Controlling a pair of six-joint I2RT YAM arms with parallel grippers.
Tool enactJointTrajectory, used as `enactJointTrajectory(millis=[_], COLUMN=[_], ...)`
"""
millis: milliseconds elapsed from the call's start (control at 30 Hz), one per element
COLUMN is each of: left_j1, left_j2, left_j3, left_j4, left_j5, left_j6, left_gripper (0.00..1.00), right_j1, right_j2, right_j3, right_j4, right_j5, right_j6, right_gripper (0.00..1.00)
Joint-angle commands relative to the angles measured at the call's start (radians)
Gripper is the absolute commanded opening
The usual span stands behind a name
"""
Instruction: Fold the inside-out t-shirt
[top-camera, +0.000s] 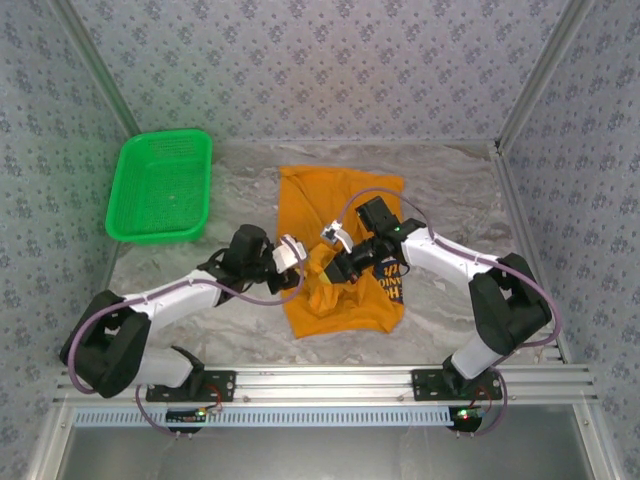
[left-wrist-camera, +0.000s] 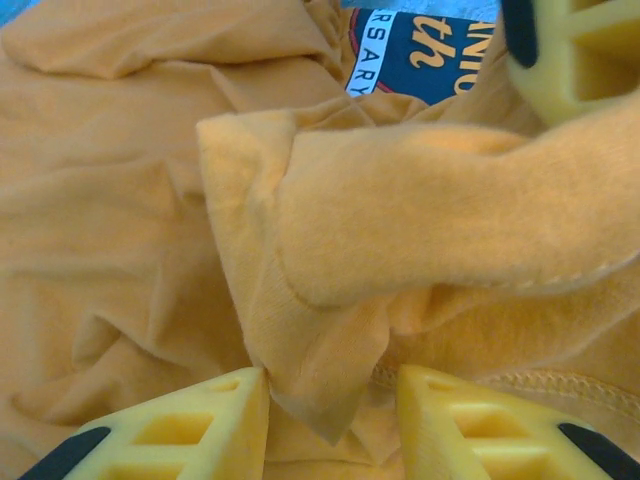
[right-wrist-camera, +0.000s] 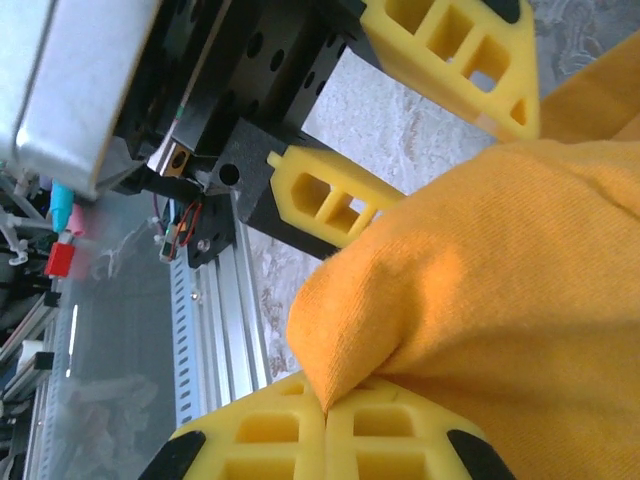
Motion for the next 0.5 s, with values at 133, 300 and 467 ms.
enactJointTrajectory(millis=[133,300,467], left_j1=[-0.054,-0.058,-0.060], left_j2=[-0.013,-0.019,-0.066], left_j3=[-0.045,-0.054,-0.086], left_j4=[0.154,0.182,0.183], left_j5=[-0.005,-0.064,0.005], left_j6=[0.156,0.173,0.230], left_gripper=[0.38,0.30,0.09], right_j1=[0.006,0.007,-0.003], right_j2=[0.007,0.004,0.001], right_j3=[0.009,-0.001,-0.013], right_j4=[-0.027,-0.032,-0.021], right_j5=[-0.064,-0.039,0.092], right_j6=[-0.025,-0.029,0.003], right_gripper=[0.02,0.02,0.05])
